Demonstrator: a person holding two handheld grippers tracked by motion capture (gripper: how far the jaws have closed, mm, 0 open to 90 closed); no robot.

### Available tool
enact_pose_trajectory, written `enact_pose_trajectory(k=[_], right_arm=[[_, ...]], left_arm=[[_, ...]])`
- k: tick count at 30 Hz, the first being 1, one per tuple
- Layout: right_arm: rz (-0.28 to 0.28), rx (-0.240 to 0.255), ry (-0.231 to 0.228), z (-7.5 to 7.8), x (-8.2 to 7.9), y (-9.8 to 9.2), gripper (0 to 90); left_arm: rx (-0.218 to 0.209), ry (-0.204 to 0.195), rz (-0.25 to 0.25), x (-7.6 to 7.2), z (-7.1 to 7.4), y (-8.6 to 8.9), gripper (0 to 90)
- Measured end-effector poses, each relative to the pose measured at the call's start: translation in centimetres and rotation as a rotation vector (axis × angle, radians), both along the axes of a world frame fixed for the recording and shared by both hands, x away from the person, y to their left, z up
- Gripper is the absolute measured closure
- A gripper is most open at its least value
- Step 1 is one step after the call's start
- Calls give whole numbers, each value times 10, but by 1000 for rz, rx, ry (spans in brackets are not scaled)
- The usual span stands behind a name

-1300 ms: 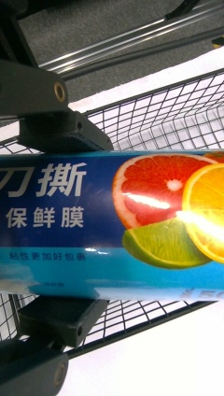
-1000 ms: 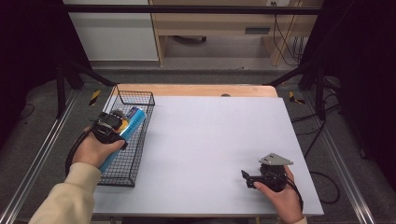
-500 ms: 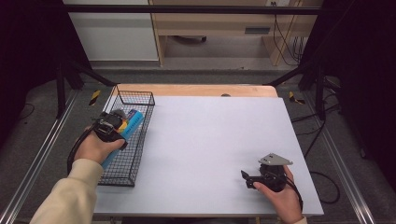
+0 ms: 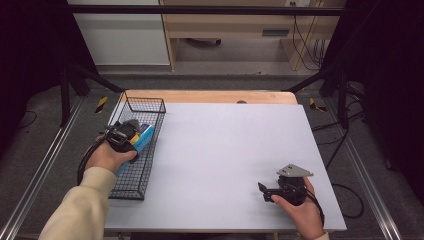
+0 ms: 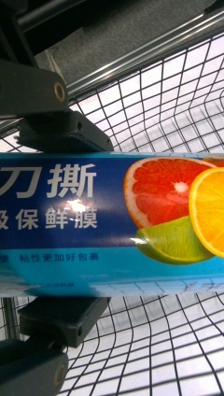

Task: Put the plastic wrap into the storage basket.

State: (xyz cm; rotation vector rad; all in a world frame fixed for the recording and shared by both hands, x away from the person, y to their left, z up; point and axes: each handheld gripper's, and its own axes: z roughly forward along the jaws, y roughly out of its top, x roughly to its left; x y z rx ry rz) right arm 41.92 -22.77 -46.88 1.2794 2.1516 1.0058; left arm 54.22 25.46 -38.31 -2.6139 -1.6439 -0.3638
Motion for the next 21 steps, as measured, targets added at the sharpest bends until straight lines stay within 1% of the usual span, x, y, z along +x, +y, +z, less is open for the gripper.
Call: enact_pose_trajectory(k=[4, 8, 11, 15, 21], right_arm=[[2, -1, -2, 0, 0, 0, 85], [0, 1, -1, 0, 0, 0, 85], [0, 3, 0, 0, 0, 0, 85], [4, -3, 2, 0, 0, 0, 85], [5, -6, -1, 0, 0, 0, 84]], left_arm=[[0, 13, 1, 1, -3, 0, 319], [13, 29, -11, 2, -6, -2, 319], [13, 32, -11, 3, -6, -2, 319], [-3, 35, -10, 3, -6, 0, 319], [5, 38, -11, 4, -6, -1, 317]])
